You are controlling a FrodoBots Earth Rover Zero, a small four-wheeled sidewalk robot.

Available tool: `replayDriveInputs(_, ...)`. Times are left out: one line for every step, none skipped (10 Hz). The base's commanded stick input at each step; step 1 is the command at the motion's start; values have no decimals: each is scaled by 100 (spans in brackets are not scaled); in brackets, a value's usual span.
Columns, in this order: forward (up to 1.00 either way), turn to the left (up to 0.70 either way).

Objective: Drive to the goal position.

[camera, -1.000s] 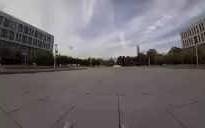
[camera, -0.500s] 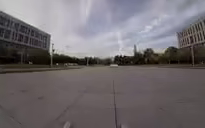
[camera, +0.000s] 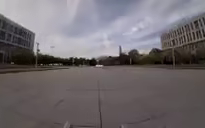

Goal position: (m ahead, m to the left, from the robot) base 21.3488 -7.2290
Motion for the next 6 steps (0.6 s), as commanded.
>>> replayDriveInputs(99, -33)
replayDriveInputs(100, -40)
replayDriveInputs(100, -40)
replayDriveInputs(100, -40)
replayDriveInputs(100, -40)
replayDriveInputs(100, -40)
